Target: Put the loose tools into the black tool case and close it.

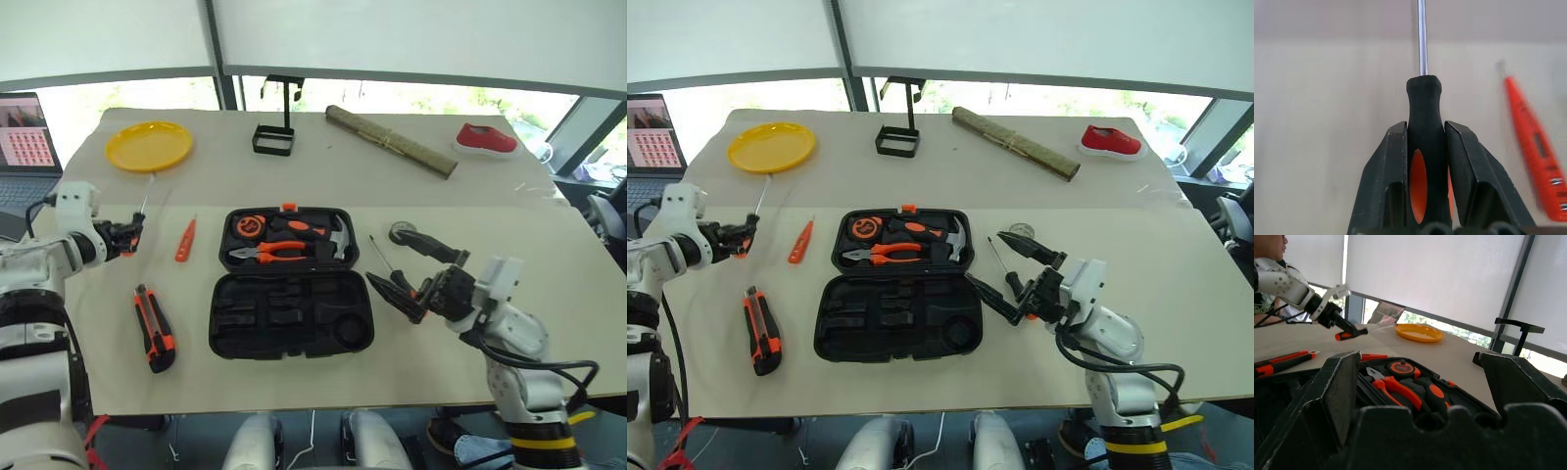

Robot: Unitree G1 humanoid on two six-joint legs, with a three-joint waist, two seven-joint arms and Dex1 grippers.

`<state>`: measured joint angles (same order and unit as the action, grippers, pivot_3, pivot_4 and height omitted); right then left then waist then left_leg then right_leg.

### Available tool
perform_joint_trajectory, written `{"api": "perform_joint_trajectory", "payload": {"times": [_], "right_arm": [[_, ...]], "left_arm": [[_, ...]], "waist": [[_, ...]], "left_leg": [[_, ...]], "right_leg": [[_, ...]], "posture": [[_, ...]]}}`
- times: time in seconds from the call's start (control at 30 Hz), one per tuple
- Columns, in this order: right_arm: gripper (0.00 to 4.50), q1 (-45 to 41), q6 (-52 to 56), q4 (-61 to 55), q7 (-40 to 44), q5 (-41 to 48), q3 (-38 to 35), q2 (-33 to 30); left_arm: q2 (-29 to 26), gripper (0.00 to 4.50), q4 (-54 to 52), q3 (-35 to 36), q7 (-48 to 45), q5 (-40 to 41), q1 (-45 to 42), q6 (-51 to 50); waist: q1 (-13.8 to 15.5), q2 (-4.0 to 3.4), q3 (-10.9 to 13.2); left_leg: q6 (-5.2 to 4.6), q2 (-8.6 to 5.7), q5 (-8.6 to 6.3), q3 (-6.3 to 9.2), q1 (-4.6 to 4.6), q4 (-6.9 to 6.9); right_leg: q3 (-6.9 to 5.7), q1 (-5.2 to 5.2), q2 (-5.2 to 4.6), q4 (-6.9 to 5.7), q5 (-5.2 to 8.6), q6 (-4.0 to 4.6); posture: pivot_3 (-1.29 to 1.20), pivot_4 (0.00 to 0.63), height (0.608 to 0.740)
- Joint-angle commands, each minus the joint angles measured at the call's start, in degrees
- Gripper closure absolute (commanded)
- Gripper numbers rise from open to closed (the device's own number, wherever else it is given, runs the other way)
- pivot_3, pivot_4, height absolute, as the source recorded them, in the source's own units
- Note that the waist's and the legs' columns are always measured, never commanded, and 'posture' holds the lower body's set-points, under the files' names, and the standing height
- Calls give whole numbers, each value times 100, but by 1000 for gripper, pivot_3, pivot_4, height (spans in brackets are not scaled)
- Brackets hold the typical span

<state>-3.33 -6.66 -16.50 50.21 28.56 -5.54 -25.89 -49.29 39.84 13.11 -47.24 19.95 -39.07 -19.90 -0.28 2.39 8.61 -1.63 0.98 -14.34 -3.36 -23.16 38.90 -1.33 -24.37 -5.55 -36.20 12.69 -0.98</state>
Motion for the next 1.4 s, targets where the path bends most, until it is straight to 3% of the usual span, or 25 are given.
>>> {"api": "perform_joint_trajectory", "payload": {"times": [0.03,0.23,0.33,0.47,0.6,1.03,1.27,1.33,1.4], "right_arm": [[0,125,190,-383,146,240,-428,-468],[0,451,997,-392,441,364,-731,-1480],[0,521,1195,-433,441,317,-707,-1612],[0,582,1201,-510,420,193,-654,-1550],[0,598,1187,-670,308,228,-623,-1365],[0,706,1203,-656,217,79,-569,-1297],[0,690,1205,-650,182,56,-500,-1235],[0,690,1208,-649,180,58,-488,-1222],[0,699,1213,-660,173,62,-480,-1207]], "left_arm": [[-140,3806,-1465,34,-1362,340,323,906],[-399,3806,-3064,-1460,-2914,-321,703,1377],[-202,3806,-3397,-1923,-2840,-590,497,1052],[-163,3806,-3418,-2623,-2682,-1548,316,1230],[84,3806,-3600,-3081,-2771,-1849,191,830],[498,3806,-3769,-3359,-2503,-2287,230,377],[458,3806,-3690,-3526,-2626,-2505,142,405],[461,2998,-3734,-3520,-2645,-2500,147,372],[530,2503,-3749,-3413,-2591,-2406,153,454]], "waist": [[72,0,0],[115,-5,1],[107,-4,1],[70,-4,1],[85,-5,1],[99,-5,1],[117,-6,0],[112,-7,0],[115,-7,0]], "left_leg": [[-5,-2,-3,-1,-1,3],[-21,-9,-10,-13,10,8],[-22,-3,-10,-15,7,11],[-23,-7,-11,-19,8,15],[-26,-6,-12,-22,9,15],[-37,-6,-19,-21,3,32],[-38,-8,-19,-19,10,39],[-38,-7,-19,-19,11,39],[-38,-7,-19,-20,10,40]], "right_leg": [[0,1,-5,4,-2,-3],[8,18,-11,13,-5,-10],[20,16,12,13,-4,-11],[35,13,33,12,-4,-13],[40,11,34,11,-3,-15],[49,15,30,11,0,-31],[52,25,29,7,0,-32],[52,25,29,5,0,-32],[54,24,30,4,0,-32]], "posture": [[0,150,740],[0,150,740],[0,150,740],[0,150,740],[0,150,740],[0,150,740],[0,150,740],[0,150,740],[0,150,740]]}}
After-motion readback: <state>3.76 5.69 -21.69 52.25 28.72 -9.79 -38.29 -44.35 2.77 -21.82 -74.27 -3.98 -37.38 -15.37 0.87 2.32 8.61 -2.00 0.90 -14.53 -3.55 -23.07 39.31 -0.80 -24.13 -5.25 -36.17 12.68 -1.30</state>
